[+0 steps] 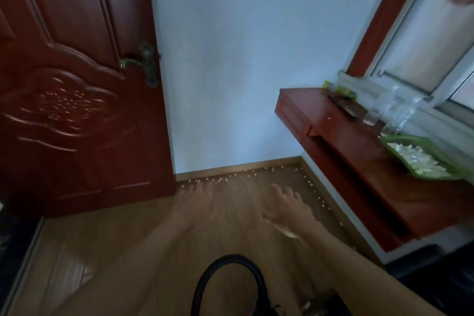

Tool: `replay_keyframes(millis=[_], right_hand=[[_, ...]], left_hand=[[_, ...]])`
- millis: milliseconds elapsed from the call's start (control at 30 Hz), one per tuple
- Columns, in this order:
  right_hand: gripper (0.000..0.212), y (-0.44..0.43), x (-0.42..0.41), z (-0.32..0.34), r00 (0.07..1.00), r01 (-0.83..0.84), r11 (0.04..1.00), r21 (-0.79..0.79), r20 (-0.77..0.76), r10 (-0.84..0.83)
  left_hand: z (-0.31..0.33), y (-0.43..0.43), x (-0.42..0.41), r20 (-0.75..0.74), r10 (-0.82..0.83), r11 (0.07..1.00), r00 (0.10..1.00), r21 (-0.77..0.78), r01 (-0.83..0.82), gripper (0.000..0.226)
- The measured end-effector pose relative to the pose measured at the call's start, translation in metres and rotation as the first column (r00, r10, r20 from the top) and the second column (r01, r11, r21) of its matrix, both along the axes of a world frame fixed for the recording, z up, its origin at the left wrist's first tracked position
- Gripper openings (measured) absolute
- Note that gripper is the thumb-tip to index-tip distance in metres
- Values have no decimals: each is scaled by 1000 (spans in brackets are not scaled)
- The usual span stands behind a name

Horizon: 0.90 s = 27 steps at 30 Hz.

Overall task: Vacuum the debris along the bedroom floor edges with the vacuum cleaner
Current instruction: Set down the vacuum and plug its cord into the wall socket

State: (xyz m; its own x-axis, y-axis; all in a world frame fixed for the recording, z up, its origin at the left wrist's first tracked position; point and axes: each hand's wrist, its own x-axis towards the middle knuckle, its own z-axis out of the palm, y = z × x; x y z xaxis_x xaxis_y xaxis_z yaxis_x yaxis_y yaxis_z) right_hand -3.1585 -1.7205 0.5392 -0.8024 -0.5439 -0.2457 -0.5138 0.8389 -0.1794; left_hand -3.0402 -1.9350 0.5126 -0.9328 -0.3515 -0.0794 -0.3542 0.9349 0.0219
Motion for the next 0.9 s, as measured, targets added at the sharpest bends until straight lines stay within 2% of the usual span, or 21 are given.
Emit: replay_keyframes(millis=[67, 200, 333, 467, 900], right_hand=[[91, 11, 5, 30, 999, 7, 1000, 21, -40, -6], [90, 39, 17, 85, 994, 32, 999, 35, -106, -28], [83, 77, 37, 132, 985, 29, 996, 86, -172, -14], [82, 120, 61, 170, 978, 57, 989, 134, -207, -28], [86, 240, 185, 225, 960, 167, 983, 71, -238, -146]], left_hand=[[27, 9, 1, 95, -22, 999, 995, 27, 20, 79], [78, 35, 5, 2, -110, 994, 994, -5, 110, 72], [118, 62, 8, -14, -167, 985, 986, -49, 166, 82], [142, 93, 15, -53, -216, 975, 975, -68, 212, 79], [215, 177, 103, -40, -280, 932, 959, -252, 261, 79]])
